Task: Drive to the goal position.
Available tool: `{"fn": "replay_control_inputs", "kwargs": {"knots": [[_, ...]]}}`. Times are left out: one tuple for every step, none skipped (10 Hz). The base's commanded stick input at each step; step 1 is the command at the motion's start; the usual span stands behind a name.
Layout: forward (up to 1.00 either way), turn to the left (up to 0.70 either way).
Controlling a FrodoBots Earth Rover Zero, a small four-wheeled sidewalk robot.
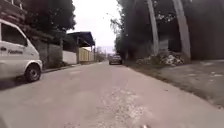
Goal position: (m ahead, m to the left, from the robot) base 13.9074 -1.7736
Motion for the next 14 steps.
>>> {"fn": "replay_control_inputs", "kwargs": {"knots": [[0.7, 0.0], [0.7, 0.0], [0.7, 0.0], [0.7, 0.0], [0.7, 0.0], [0.7, 0.0], [0.7, 0.0], [0.7, 0.0], [0.7, 0.0], [0.7, 0.0], [0.7, 0.0], [0.7, 0.0], [0.7, 0.0], [0.7, 0.0]]}}
